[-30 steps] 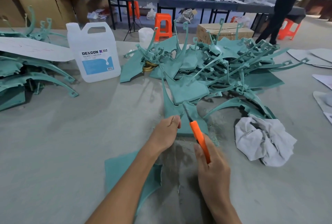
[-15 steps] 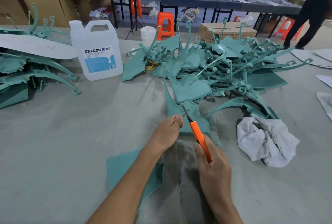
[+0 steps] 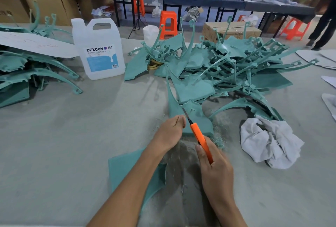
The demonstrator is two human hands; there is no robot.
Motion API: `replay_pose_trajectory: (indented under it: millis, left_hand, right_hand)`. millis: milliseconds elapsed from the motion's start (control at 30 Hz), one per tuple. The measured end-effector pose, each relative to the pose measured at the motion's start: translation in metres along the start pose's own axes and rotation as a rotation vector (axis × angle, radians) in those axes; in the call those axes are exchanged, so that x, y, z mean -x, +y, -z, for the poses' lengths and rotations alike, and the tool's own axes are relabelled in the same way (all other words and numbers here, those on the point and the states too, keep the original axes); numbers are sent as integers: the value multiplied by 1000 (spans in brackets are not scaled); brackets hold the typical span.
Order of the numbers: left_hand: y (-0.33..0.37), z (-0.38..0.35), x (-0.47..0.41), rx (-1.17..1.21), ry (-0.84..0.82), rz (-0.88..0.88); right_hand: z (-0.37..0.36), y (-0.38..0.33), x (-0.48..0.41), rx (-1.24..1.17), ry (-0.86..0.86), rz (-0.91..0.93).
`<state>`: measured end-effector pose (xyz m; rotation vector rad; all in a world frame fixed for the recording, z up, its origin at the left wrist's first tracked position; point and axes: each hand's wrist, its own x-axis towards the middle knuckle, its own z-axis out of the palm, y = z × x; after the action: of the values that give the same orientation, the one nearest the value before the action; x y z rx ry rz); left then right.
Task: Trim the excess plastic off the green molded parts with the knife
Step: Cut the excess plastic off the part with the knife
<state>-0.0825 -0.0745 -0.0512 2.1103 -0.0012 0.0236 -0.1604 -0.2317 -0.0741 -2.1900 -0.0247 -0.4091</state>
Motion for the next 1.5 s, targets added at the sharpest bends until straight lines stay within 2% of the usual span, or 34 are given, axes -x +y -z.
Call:
replay_pose_trajectory:
  millis: [133,267,367,467,633,733,833,967,1100,1200,1300,1400,1500]
  left_hand:
    - [0,-1,0,-1,2,0]
    - [0,-1,0,-24,1,-15]
    - [0,-1,1,-56,-8,-7]
    - [-1,-1,1,-28,3,-2]
    - [6,14,4,210,65,-20]
    - [22,36,6,263,14,-41]
    - [34,55,14,100,15,-56]
    - [20,70,64,-308,238,13]
    - [-7,50,139,-599,172,235]
    - [-22,37,153,-687,151,267]
    - [-29,47,137,-710,144,176]
    - [-37,62,117,-709,43,113]
    - [-45,72,105,-684,-33,80]
  right_hand:
    - [0,-1,1,-17,17,-19]
    - [5,1,-2,-140,146,-151]
    - [5,-4,2,-135,130,-70]
    - [4,-5,2,-129,84,-69]
    - [5,-3,-1,-195,143,-137]
    - [4,-2,-2,-219,136,-159]
    - [6,-1,-2,-257,153,-176]
    - [8,1,-1,-289,197,-198]
    - [7,1,0,-304,227,-201]
    - [9,-4,2,-309,203,-171]
    - [15,-11,4,-308,149,-138]
    - [24,-10,12,-230,21,-62]
    - [39,-8,15,-46,-142,16]
